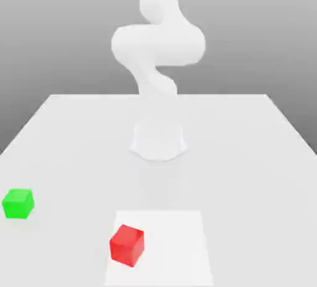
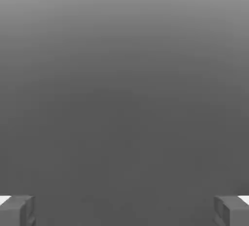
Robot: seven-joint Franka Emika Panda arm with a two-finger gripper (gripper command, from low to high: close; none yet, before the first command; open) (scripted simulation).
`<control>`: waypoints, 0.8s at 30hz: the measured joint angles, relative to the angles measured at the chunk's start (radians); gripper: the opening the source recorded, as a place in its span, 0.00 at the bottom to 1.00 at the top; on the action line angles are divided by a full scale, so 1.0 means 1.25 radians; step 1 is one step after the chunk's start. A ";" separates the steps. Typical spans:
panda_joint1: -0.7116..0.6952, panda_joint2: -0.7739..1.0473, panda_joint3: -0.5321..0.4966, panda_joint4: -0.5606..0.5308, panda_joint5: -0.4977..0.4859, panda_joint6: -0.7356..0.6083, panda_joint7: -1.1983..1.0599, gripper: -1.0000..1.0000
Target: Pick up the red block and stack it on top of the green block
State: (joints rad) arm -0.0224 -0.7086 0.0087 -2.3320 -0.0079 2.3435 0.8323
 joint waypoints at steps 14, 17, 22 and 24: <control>-0.074 0.412 0.005 -0.144 -0.031 0.195 0.142 0.50; -0.083 0.498 -0.001 -0.174 -0.027 0.237 0.165 0.50; -0.096 0.642 -0.007 -0.222 0.000 0.309 0.186 0.50; -0.098 0.700 -0.005 -0.222 0.005 0.351 0.187 0.50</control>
State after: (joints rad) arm -0.1443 0.1666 0.0020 -2.6097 -0.0018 2.7827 1.0664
